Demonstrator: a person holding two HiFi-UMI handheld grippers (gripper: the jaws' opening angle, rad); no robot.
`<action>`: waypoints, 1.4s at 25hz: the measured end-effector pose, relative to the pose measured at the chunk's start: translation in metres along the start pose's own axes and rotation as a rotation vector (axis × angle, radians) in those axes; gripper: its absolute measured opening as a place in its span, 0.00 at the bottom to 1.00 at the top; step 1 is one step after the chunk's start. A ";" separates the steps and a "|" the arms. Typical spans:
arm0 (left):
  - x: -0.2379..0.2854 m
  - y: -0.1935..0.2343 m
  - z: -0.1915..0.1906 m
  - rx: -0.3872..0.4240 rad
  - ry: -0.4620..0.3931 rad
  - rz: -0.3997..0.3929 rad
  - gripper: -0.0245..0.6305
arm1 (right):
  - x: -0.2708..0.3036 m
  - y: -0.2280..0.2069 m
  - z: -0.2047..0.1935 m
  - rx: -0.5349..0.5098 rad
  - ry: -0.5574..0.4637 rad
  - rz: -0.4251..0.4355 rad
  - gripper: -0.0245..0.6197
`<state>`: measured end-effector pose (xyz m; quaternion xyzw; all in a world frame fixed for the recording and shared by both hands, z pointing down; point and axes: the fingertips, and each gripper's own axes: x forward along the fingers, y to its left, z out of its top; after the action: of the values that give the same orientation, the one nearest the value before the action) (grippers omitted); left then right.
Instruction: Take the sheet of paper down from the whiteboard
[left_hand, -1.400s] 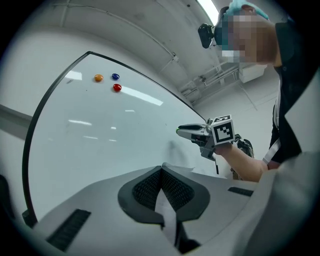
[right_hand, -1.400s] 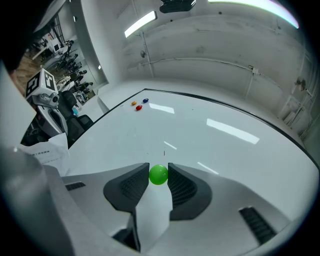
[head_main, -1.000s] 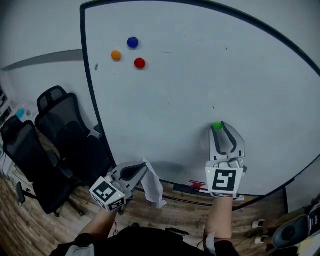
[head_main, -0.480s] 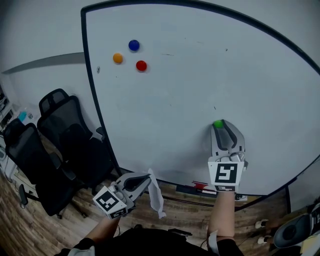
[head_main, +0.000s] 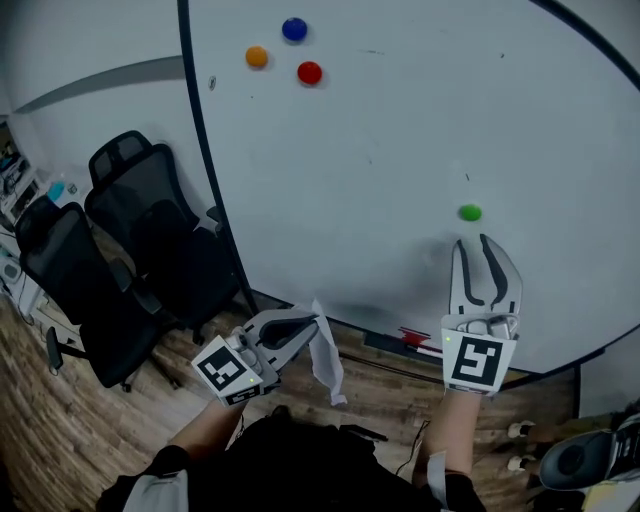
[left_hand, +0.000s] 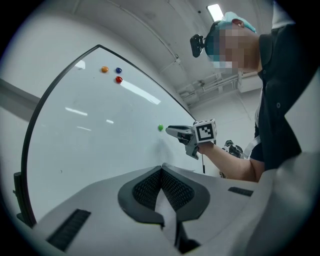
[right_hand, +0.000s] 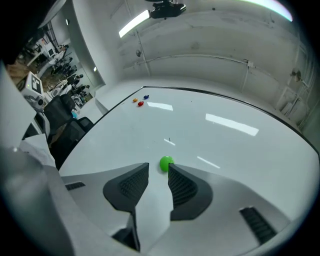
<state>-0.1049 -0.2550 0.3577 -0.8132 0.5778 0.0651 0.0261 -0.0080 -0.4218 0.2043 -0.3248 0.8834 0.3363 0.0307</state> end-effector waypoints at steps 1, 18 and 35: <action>0.000 0.000 0.000 0.002 -0.002 0.001 0.06 | -0.008 0.002 -0.003 0.025 0.011 0.000 0.24; 0.000 -0.016 -0.048 -0.039 0.005 -0.057 0.06 | -0.123 0.129 -0.124 0.391 0.212 0.290 0.08; 0.000 -0.045 -0.145 -0.119 0.102 -0.123 0.06 | -0.211 0.198 -0.220 0.596 0.351 0.480 0.07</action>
<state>-0.0517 -0.2573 0.5002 -0.8495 0.5223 0.0561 -0.0479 0.0763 -0.3287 0.5449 -0.1389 0.9845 0.0031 -0.1067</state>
